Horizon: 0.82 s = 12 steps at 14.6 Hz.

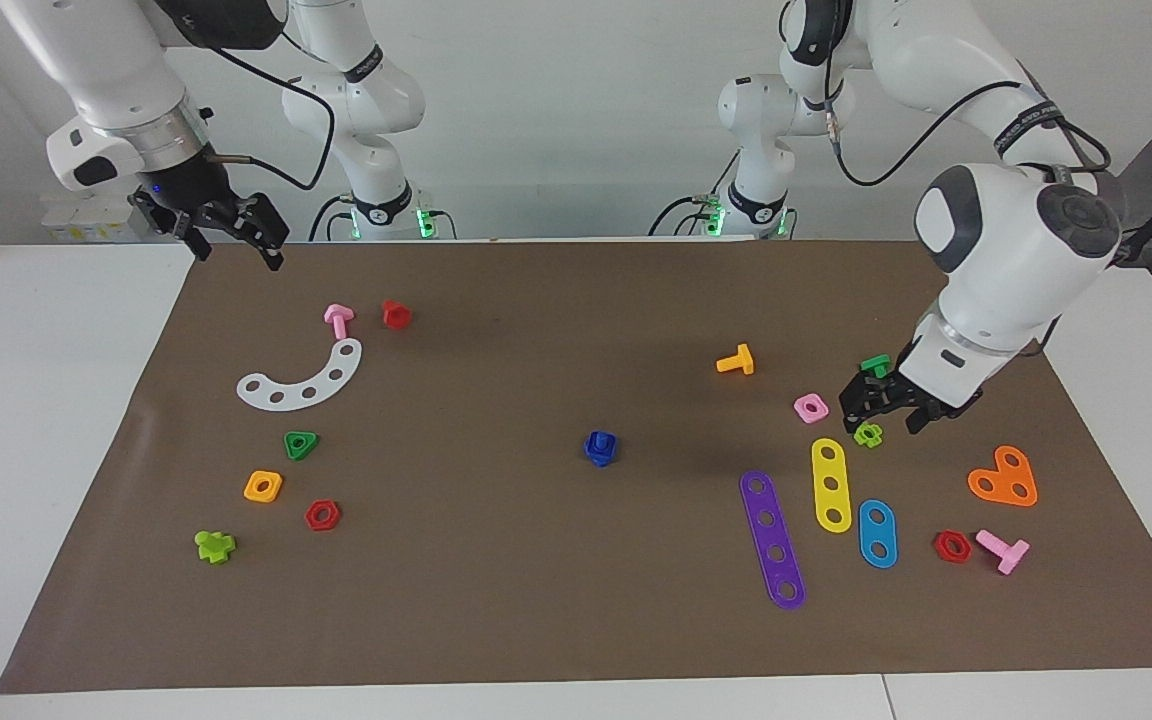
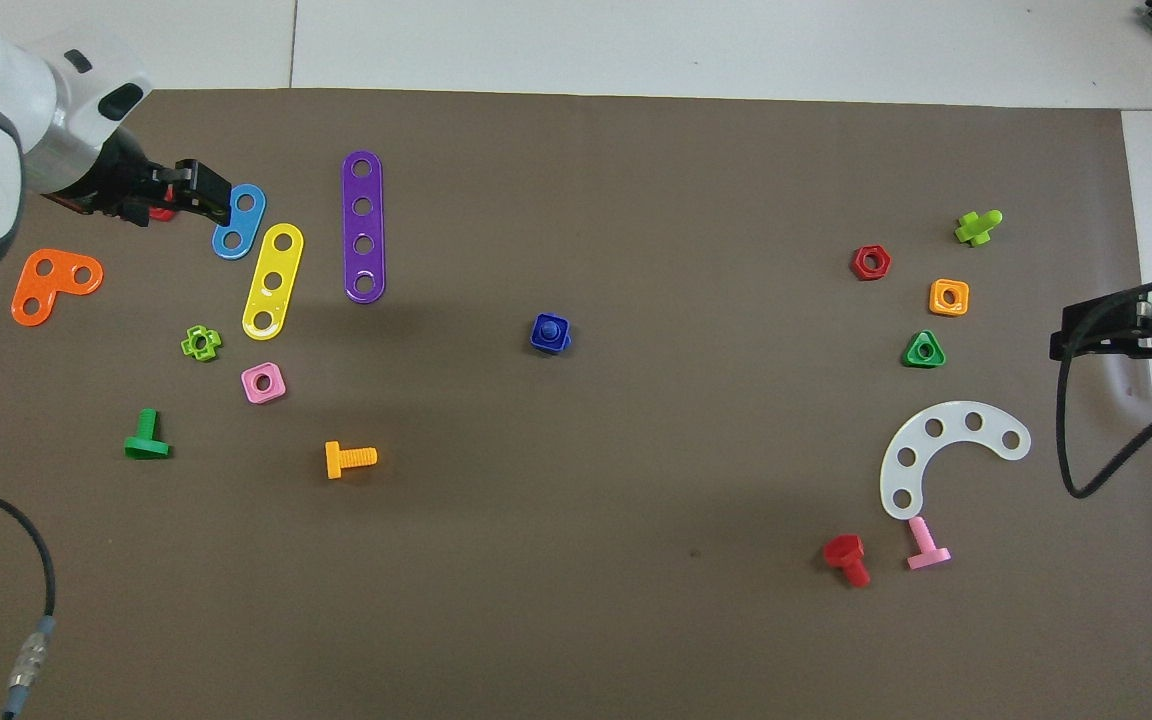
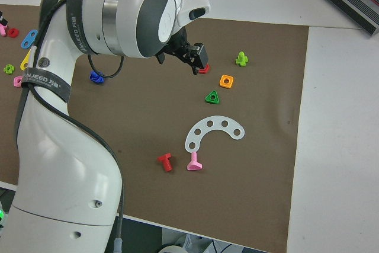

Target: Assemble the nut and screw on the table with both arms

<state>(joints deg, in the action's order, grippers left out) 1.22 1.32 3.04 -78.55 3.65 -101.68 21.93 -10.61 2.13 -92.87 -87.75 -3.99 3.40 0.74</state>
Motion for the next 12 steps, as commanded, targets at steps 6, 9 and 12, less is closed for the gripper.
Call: schedule_joint_plan --k 6,9,12 --pt "15 11 23 -917 11 -986 66 100 -89 16 -923 -870 -35 39 18 100" --pt "14 9 23 -926 1 -961 30 100 -86 21 -924 -865 -34 40 18 100" --pt "20 9 33 -917 -55 -928 19 100 -86 19 -924 -865 -34 40 19 100"
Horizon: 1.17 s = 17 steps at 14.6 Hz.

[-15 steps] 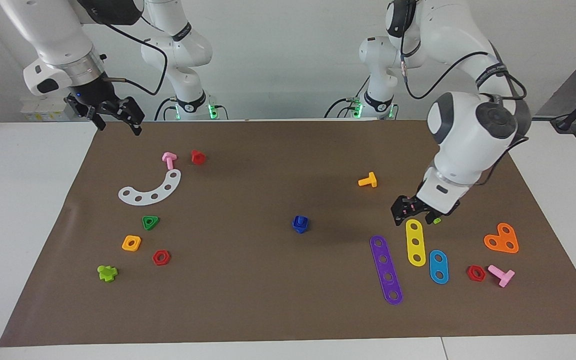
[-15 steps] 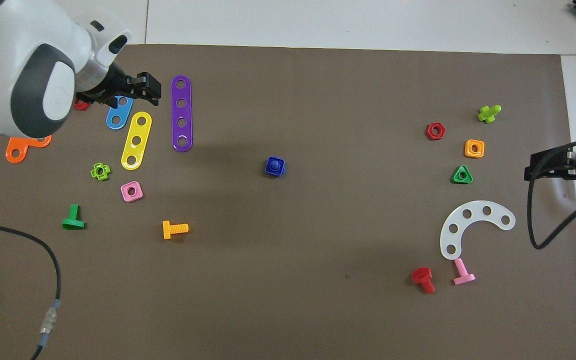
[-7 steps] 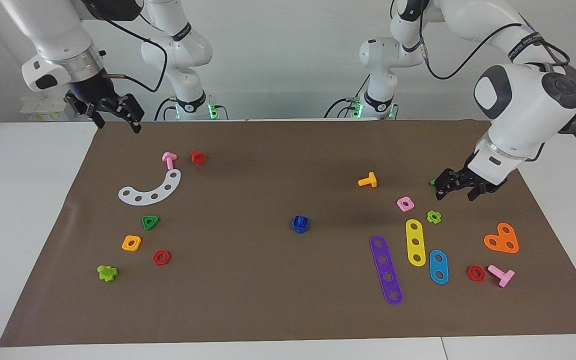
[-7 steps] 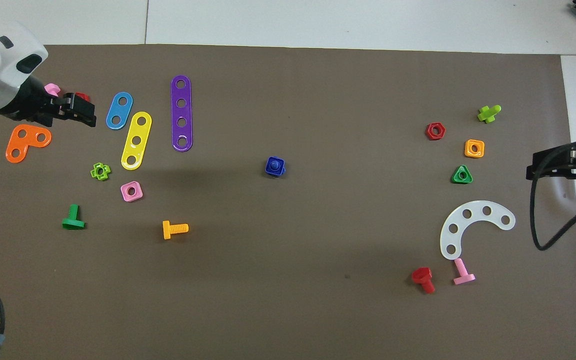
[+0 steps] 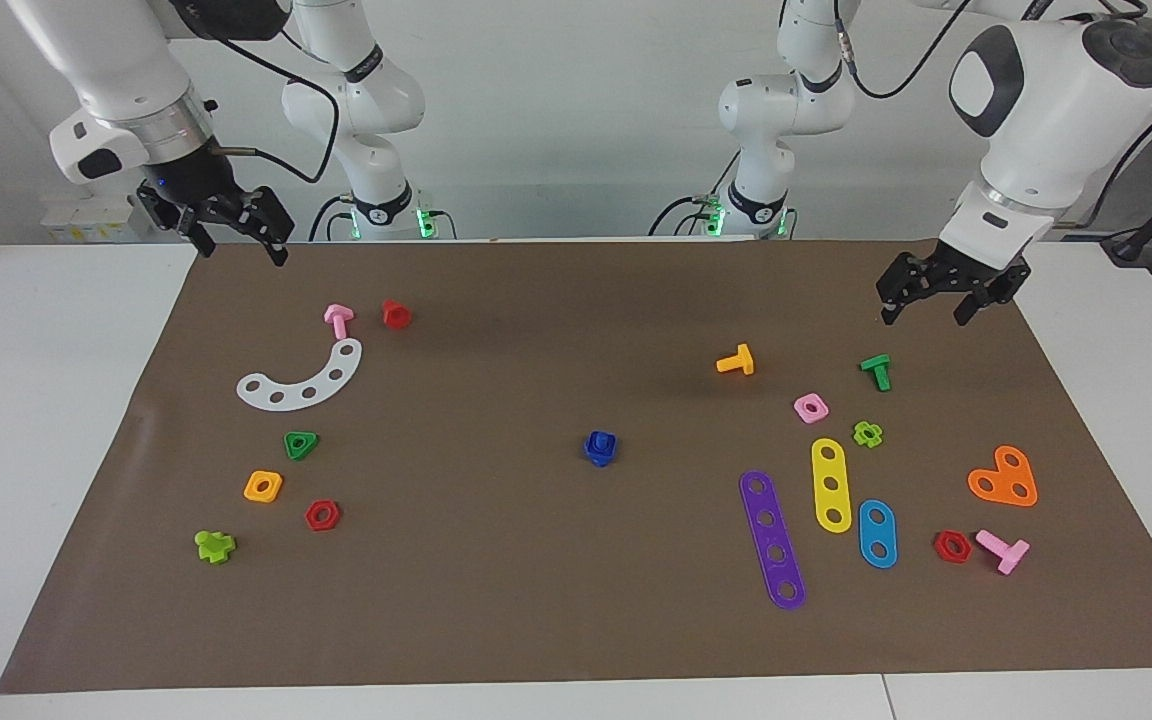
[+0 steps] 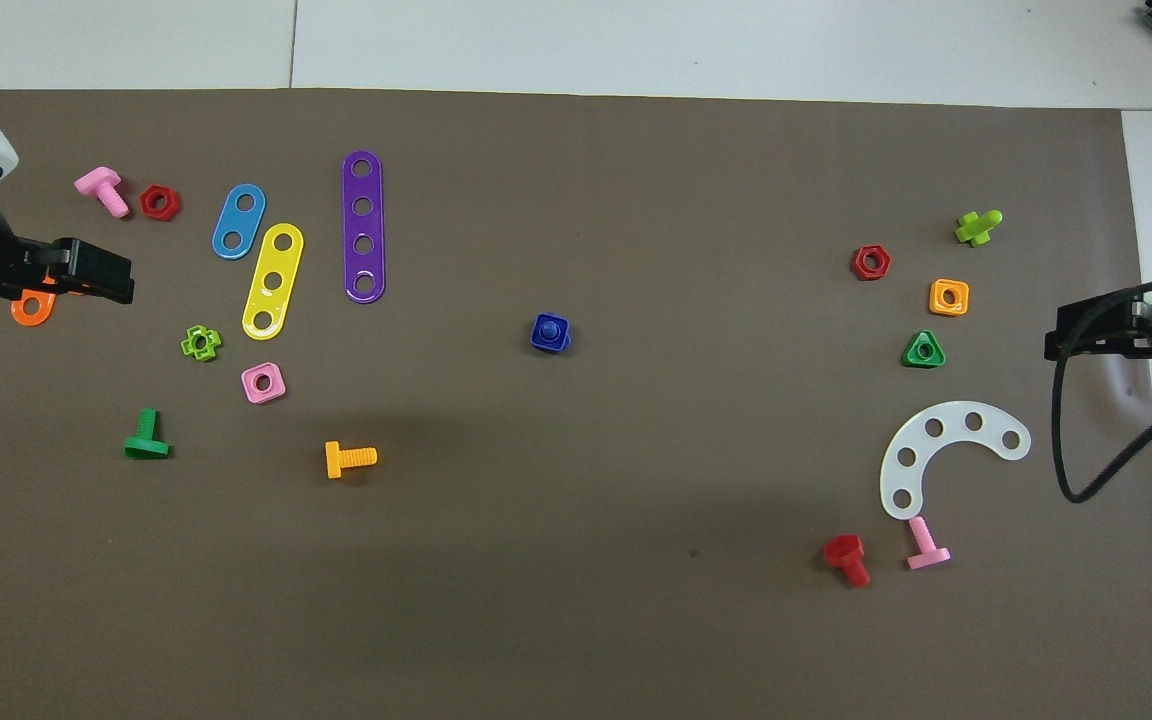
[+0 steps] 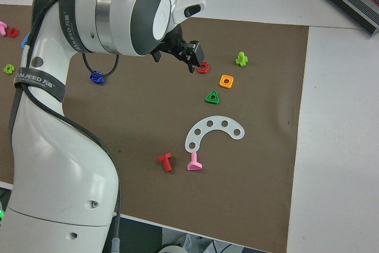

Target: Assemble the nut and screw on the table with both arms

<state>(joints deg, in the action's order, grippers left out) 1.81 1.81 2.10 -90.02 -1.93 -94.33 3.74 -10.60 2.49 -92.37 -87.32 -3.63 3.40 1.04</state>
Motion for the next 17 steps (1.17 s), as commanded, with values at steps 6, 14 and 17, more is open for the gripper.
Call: schedule_joint_plan --k 6,14,17 --pt "25 5 33 -912 -39 -924 -5 100 -86 19 -924 -865 -34 40 19 100" --pt "25 4 26 -917 -9 -925 -11 100 -86 20 -924 -865 -34 40 19 100" --pt "18 9 22 -917 31 -925 -11 100 -86 20 -924 -865 -34 40 19 100"
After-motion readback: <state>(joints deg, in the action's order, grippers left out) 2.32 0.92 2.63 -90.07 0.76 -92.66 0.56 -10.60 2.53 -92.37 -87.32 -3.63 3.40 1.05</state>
